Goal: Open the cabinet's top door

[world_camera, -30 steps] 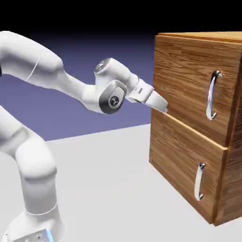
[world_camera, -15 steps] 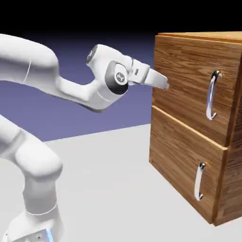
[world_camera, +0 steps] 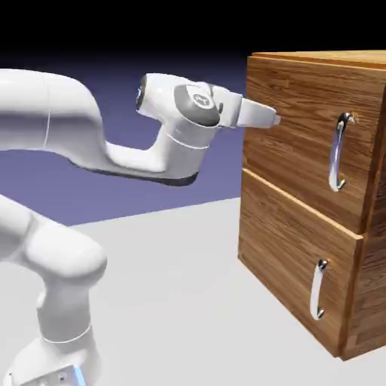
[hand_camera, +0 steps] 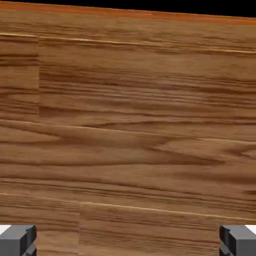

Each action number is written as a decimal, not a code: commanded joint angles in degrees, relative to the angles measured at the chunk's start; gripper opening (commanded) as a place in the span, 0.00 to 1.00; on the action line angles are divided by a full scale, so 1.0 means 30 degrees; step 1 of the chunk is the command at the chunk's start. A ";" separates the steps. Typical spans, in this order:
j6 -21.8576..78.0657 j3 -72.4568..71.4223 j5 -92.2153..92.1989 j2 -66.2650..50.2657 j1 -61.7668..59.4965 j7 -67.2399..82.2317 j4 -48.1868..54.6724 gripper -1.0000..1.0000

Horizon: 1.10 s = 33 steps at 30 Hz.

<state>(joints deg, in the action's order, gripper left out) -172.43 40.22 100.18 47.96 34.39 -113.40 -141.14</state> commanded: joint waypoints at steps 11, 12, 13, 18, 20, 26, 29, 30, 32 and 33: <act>0.0144 0.3668 0.9138 0.1395 0.3074 -0.6470 0.1811 1.00; 0.0157 0.4002 0.9968 0.1522 0.3354 -0.7058 0.1976 1.00; 0.0170 0.4335 1.0799 0.1649 0.3633 -0.7647 0.2140 1.00; 0.0235 0.6002 1.4952 0.2283 0.5031 -1.0587 0.2964 1.00; 0.0261 0.6669 1.6613 0.2537 0.5589 -1.1763 0.3293 1.00; 0.0340 0.8669 2.1595 0.3298 0.7266 -1.5291 0.4280 1.00; 0.0438 0.9106 2.1774 0.3142 0.8003 -1.5398 0.4816 1.00; 0.0534 0.9488 2.1816 0.2965 0.8695 -1.5408 0.5325 1.00; 0.0727 1.0253 2.1902 0.2610 1.0080 -1.5427 0.6343 1.00; 0.0813 1.0593 2.1940 0.2453 1.0696 -1.5436 0.6796 1.00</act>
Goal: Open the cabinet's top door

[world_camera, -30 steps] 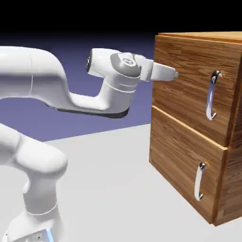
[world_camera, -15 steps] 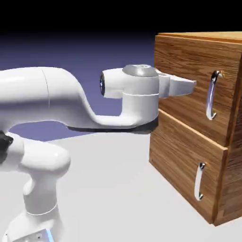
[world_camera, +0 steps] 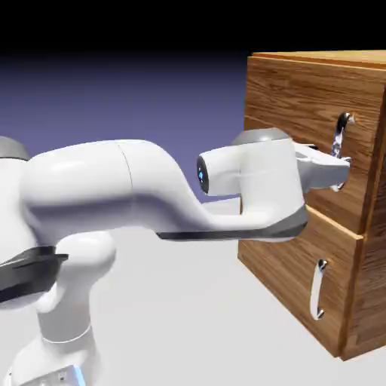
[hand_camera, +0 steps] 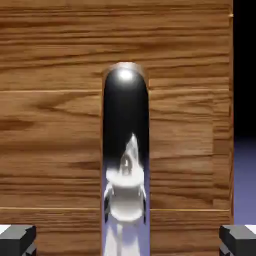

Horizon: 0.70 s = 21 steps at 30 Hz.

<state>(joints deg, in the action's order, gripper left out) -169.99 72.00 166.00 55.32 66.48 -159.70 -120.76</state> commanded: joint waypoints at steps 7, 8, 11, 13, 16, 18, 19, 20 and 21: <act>0.1320 -0.2271 -0.0052 -0.1139 -0.3458 -0.1952 -0.2498 0.00; 0.1584 -0.2758 -0.0266 -0.1246 -0.4150 -0.2067 -0.3001 0.00; 0.2379 -0.4278 -0.1160 -0.1370 -0.6226 -0.2103 -0.4524 0.00; 0.2901 -0.5346 -0.1902 -0.1318 -0.7610 -0.1978 -0.5543 0.00; 0.3543 -0.7033 -0.2952 -0.1239 -0.9686 -0.1966 -0.6938 0.00; 0.4071 -0.8216 -0.4008 -0.0900 -1.1070 -0.1544 -0.8001 0.00; 0.4327 -0.8830 -0.4563 -0.0703 -1.1762 -0.1333 -0.8531 0.00; 0.4583 -0.9461 -0.5151 -0.0477 -1.2454 -0.1106 -0.9066 0.00; 0.4841 -1.0111 -0.5782 -0.0217 -1.3146 -0.0855 -0.9609 0.00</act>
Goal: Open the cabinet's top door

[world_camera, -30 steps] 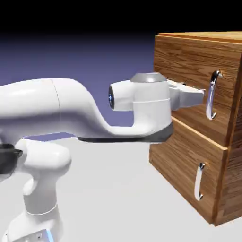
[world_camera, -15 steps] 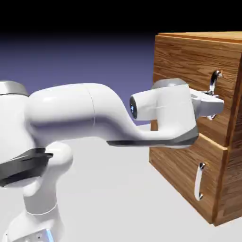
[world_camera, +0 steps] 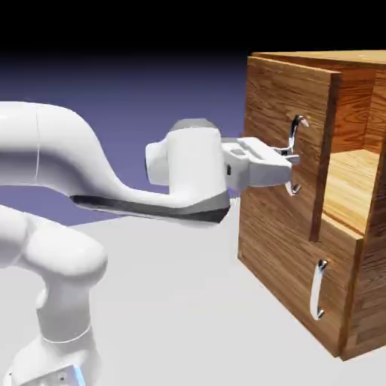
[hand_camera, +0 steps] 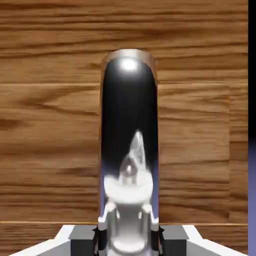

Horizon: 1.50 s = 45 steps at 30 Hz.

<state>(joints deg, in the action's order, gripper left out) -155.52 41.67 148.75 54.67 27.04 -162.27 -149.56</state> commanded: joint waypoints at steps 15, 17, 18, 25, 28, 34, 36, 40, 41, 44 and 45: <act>0.3345 -0.9483 -1.2031 0.5987 -0.6920 0.5079 -0.6527 0.00; 0.3861 -1.0543 -1.3692 0.6820 -0.7143 0.5833 -0.7057 0.00; 0.4152 -1.1071 -1.4523 0.7228 -0.7194 0.6206 -0.7298 0.00; 0.6966 -1.5058 -2.0335 0.9713 -0.6528 0.8505 -0.8498 0.00; 0.8601 -1.7072 -2.2816 1.0391 -0.5822 0.9180 -0.8673 0.00; 1.2063 -2.1224 -2.7236 1.0594 -0.4464 0.9760 -0.8242 0.00; 1.3237 -2.2608 -2.8582 1.0346 -0.4168 0.9780 -0.7863 0.00; 1.5637 -2.5376 -3.1159 0.9463 -0.3999 0.9651 -0.6705 0.00; 1.6253 -2.6068 -3.1782 0.9175 -0.4068 0.9594 -0.6323 0.00; 1.8152 -2.8144 -3.3594 0.8201 -0.4601 0.9396 -0.4923 0.00; 1.8806 -2.8836 -3.4175 0.7853 -0.4896 0.9327 -0.4366 0.00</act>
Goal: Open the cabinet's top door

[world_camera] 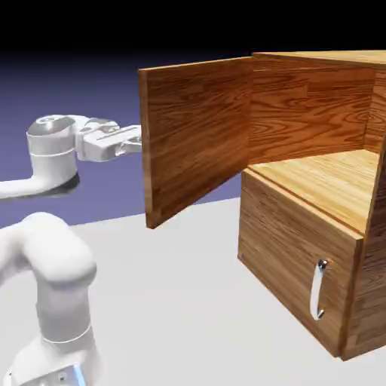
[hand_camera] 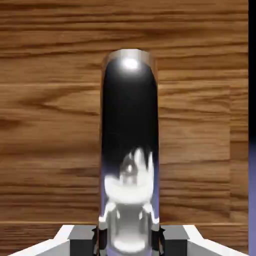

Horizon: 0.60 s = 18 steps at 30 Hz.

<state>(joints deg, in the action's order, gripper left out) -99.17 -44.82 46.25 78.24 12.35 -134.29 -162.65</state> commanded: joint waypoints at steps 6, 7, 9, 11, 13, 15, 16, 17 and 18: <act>0.3933 -0.3876 -0.2970 -0.1901 -0.2856 -0.0284 0.4022 0.00; 0.4521 -0.4417 -0.3339 -0.2130 -0.3421 -0.0296 0.4714 0.00; 0.5651 -0.5427 -0.3997 -0.2513 -0.4589 -0.0291 0.6098 0.00; 0.6734 -0.6355 -0.4565 -0.2805 -0.5791 -0.0247 0.7482 0.00; 0.7778 -0.7211 -0.5060 -0.3012 -0.7014 -0.0166 0.8866 0.00; 0.8791 -0.8000 -0.5493 -0.3143 -0.8248 -0.0050 1.0250 0.00; 0.9287 -0.8371 -0.5688 -0.3183 -0.8866 0.0021 1.0942 0.00; 0.9777 -0.8726 -0.5871 -0.3206 -0.9484 0.0100 1.1634 0.00; 1.0262 -0.9066 -0.6041 -0.3214 -1.0101 0.0188 1.2326 0.00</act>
<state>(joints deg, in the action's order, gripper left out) -68.45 -71.99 28.11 68.61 -17.95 -133.73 -125.67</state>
